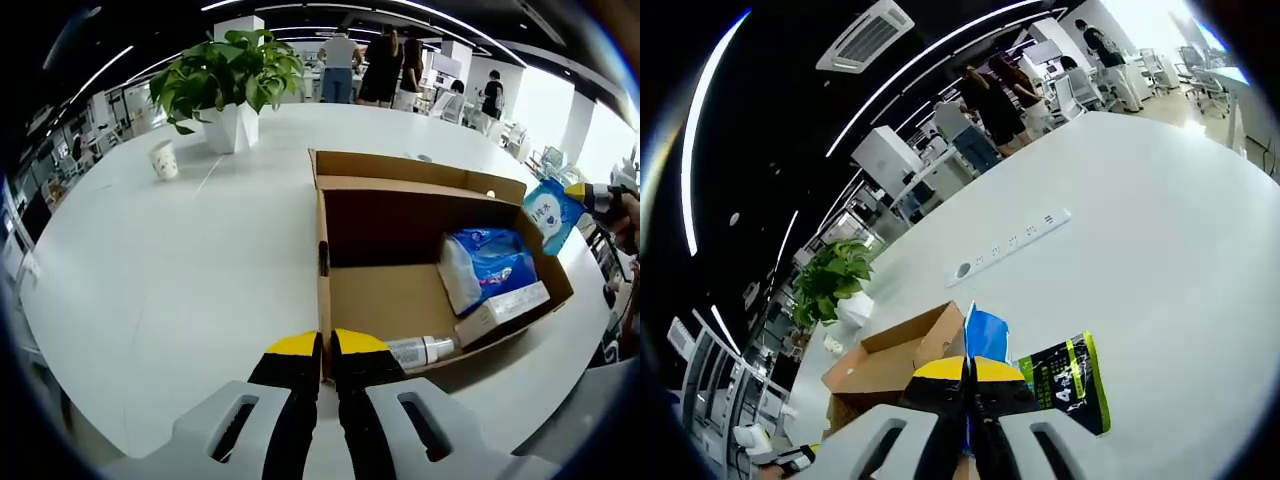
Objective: Operate the shoe box by opening the lid, removing the specified soft item, and placing it in the target area until the item is outside and the box remains undamaged.
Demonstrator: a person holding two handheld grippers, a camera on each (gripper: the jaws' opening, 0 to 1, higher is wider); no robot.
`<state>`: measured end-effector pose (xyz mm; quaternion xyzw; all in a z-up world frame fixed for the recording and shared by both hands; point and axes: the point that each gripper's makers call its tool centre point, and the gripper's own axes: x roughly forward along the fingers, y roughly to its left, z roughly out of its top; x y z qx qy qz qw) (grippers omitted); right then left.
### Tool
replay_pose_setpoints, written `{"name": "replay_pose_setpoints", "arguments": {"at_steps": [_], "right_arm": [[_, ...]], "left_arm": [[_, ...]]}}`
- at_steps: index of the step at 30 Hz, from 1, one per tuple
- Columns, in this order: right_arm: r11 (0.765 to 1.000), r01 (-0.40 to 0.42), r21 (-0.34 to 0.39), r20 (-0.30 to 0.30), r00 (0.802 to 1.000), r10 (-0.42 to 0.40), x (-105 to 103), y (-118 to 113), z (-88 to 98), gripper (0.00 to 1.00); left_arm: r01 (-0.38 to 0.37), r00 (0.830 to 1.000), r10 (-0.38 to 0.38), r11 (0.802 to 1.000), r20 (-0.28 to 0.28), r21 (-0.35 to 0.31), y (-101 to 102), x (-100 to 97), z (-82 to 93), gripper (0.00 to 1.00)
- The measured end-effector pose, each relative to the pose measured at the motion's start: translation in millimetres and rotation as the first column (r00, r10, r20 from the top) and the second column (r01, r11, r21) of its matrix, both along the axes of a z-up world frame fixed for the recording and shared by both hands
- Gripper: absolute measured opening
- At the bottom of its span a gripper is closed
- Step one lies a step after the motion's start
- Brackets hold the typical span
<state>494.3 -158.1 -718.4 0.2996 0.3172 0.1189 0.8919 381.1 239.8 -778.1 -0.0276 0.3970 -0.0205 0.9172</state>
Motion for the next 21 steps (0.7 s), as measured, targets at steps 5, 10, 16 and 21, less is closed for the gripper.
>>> {"name": "replay_pose_setpoints", "arguments": {"at_steps": [5, 10, 16, 21], "right_arm": [[1.0, 0.003, -0.009, -0.012, 1.0, -0.003, 0.2, -8.0, -6.5, 0.0], [1.0, 0.011, -0.019, -0.025, 1.0, -0.012, -1.5, -16.5, -14.1, 0.0], [1.0, 0.016, -0.02, -0.041, 0.999, -0.016, -3.9, -24.4, -23.7, 0.0], [1.0, 0.025, -0.015, -0.055, 0.998, -0.026, -4.3, -30.0, -31.1, 0.0]], "left_arm": [[-0.002, 1.0, 0.002, 1.0, 0.0, 0.001, 0.1, -0.2, -0.1, 0.02], [-0.004, 1.0, 0.004, 1.0, 0.002, -0.001, 0.1, -0.6, -0.1, 0.02], [-0.004, 1.0, 0.004, 1.0, 0.0, -0.001, 0.0, -0.8, -0.2, 0.02], [-0.004, 1.0, 0.004, 1.0, -0.002, 0.002, 0.1, -0.8, -0.3, 0.02]]}}
